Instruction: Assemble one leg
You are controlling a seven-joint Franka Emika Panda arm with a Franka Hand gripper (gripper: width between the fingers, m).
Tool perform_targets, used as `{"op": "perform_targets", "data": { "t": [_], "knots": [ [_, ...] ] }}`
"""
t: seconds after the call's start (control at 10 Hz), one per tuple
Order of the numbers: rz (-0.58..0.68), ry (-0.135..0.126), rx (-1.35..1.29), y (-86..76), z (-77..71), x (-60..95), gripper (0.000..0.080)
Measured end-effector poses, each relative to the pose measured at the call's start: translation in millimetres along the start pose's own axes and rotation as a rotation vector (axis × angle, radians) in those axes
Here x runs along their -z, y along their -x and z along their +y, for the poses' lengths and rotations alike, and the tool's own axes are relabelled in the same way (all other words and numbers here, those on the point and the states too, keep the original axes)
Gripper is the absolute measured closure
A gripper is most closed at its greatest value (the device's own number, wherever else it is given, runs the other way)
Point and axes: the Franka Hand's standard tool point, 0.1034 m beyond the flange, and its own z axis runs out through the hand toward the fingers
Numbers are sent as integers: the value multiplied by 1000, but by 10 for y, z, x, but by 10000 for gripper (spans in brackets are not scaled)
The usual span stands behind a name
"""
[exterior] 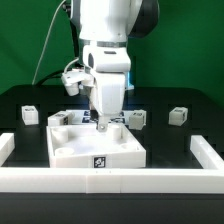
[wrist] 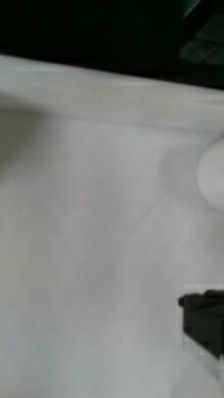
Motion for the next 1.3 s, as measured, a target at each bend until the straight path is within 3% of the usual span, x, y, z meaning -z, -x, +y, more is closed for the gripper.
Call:
{"op": "perform_targets", "data": {
  "t": [0.2, 0.4, 0.7, 1.0, 1.1, 1.2, 1.3],
  "knots": [
    [10, -20, 6, 43, -54, -131, 150],
    [18, -18, -8, 47, -56, -248, 150],
    [19, -20, -10, 43, -62, -262, 164],
    [19, -21, -10, 42, -66, -264, 615],
    [19, -21, -10, 42, -66, -264, 615],
    [18, -14, -10, 48, -49, -255, 741],
    [18, -13, -10, 48, -47, -254, 741]
  ]
}}
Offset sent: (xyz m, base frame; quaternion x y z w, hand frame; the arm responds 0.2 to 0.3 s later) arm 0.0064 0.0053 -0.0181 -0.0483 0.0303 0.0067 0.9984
